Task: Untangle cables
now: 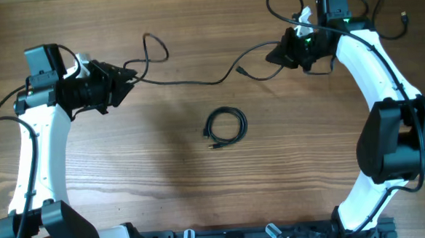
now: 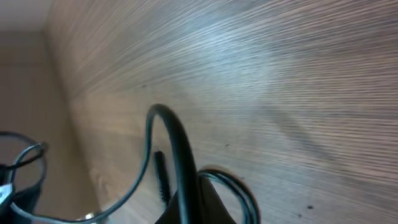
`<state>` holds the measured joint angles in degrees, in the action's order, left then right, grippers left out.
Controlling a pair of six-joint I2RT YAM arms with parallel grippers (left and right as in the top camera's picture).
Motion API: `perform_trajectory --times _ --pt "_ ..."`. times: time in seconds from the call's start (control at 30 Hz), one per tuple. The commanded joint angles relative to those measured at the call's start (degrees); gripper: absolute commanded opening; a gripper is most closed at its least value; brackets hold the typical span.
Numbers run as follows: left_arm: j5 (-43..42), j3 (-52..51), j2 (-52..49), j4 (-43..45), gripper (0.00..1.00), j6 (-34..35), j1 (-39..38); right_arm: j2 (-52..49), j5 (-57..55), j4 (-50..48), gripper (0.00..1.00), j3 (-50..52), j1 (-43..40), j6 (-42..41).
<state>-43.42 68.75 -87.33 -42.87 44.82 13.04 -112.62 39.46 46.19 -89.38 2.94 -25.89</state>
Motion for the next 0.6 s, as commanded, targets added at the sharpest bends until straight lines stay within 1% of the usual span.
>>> perform_trajectory --times 0.0,0.07,0.1,0.17,0.3,0.37,0.4,0.5,0.57 --pt "7.96 0.15 -0.02 -2.89 0.73 -1.16 0.20 -0.42 -5.05 1.27 0.04 -0.17 0.09 -2.14" --pt "13.51 0.15 -0.02 -4.55 0.78 -1.16 0.20 -0.42 -4.66 1.38 0.04 -0.17 0.39 -0.57" --pt "17.05 0.15 -0.02 -4.57 0.87 -1.16 0.20 -0.44 -4.31 1.40 0.04 -0.17 0.57 0.26" --pt "20.83 0.15 -0.02 -4.70 1.00 -1.16 0.20 -0.42 -4.28 1.44 0.04 -0.17 0.81 0.39" --pt "21.77 0.15 -0.02 -4.94 1.00 -1.11 0.20 -0.44 -3.43 0.46 0.04 -0.17 2.16 1.97" --pt "25.86 0.15 -0.02 -5.01 1.00 -1.11 0.20 -0.44 -2.03 -0.81 0.04 -0.17 3.13 3.65" --pt "27.63 0.15 -0.02 -4.98 1.00 -1.03 0.20 -0.44 1.42 -2.10 0.04 -0.17 3.56 6.29" --pt "34.64 0.11 -0.02 -5.27 1.00 0.81 0.20 0.11 10.21 -4.90 0.04 -0.39 3.52 3.72" --pt "32.20 0.09 -0.02 -5.84 1.00 0.79 0.20 2.10 8.87 -4.90 0.04 -2.93 3.48 3.32"
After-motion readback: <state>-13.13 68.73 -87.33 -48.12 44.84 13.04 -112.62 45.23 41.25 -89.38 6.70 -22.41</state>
